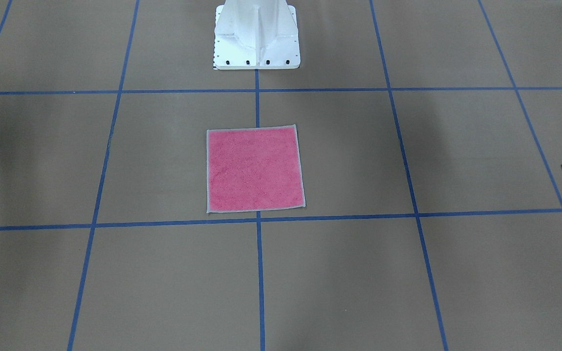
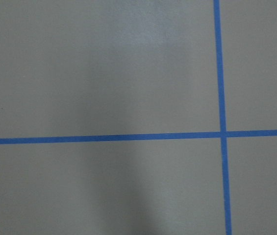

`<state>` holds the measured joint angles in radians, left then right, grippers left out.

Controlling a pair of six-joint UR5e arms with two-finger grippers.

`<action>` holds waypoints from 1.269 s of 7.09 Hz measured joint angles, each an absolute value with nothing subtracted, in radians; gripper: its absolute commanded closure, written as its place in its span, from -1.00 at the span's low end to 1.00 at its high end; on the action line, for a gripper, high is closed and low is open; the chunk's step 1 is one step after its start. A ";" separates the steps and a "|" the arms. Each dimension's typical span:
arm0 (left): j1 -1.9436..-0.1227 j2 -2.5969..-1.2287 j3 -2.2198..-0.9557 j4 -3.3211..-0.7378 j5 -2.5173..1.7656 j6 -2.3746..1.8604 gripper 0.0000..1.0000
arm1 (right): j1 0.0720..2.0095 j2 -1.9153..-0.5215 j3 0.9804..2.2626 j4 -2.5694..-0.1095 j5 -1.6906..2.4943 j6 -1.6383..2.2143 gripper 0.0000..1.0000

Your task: Fold towel twice with both arms

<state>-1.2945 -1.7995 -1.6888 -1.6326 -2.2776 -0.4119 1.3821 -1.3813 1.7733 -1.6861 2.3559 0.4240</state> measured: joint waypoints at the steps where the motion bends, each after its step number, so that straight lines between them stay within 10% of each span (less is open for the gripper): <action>1: -1.201 -1.834 -1.717 -1.694 -2.278 -0.589 -1.00 | 1.338 -1.324 1.773 -1.686 2.357 0.507 -1.00; 9: -0.565 -2.057 -1.714 -2.075 -2.015 -1.698 -1.00 | 1.078 -1.259 1.741 -1.399 2.373 0.792 -1.00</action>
<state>-0.5651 -2.0572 -1.7143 -2.0749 -2.0154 -1.6980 1.0783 -1.2587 1.7412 -1.3988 2.3730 0.7918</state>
